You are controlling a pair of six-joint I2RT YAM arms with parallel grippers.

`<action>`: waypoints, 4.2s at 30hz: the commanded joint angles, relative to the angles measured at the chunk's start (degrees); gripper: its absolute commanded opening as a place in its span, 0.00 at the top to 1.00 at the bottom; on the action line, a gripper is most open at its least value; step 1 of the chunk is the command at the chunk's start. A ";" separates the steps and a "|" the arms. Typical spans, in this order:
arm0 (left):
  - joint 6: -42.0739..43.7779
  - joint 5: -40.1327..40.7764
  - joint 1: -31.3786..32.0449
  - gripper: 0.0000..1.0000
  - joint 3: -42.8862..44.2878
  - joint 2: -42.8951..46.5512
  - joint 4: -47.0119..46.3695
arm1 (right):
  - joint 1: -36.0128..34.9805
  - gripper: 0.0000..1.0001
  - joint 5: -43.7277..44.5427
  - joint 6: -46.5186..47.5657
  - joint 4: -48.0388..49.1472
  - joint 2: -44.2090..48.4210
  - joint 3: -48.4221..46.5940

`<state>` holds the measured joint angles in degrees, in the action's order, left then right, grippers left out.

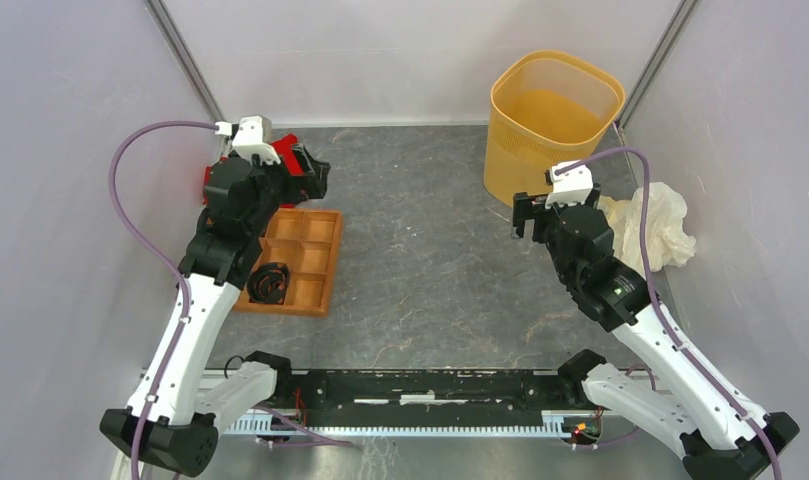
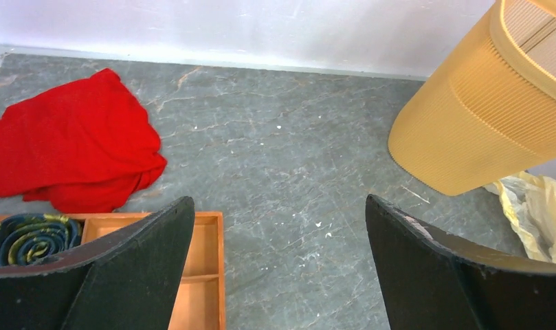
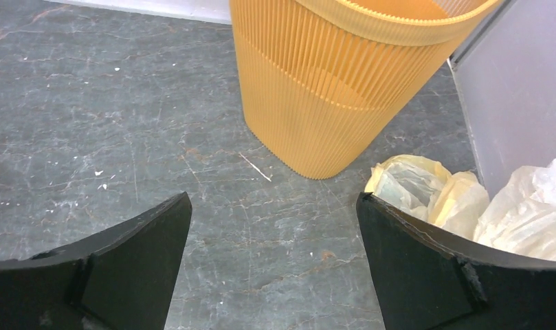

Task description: Put the trash bags into the trash bin

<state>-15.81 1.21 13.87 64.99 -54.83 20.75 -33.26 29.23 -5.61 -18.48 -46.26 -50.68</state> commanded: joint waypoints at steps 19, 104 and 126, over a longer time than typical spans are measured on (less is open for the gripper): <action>2.37 -0.22 13.38 0.00 -7.85 3.13 -15.10 | 9.12 0.02 4.22 -5.56 -4.46 -9.91 6.36; -41.88 0.97 30.39 0.00 -22.52 -16.33 -19.94 | -8.99 1.00 -40.22 -4.91 -1.31 0.73 23.40; -17.63 -3.65 21.38 0.89 -13.73 -11.96 -18.79 | -8.96 0.99 -36.98 -10.68 2.90 -1.99 15.71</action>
<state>-47.97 -8.10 35.22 45.30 -79.61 -0.03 -42.02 -10.07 -13.80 -21.76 -45.41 -28.18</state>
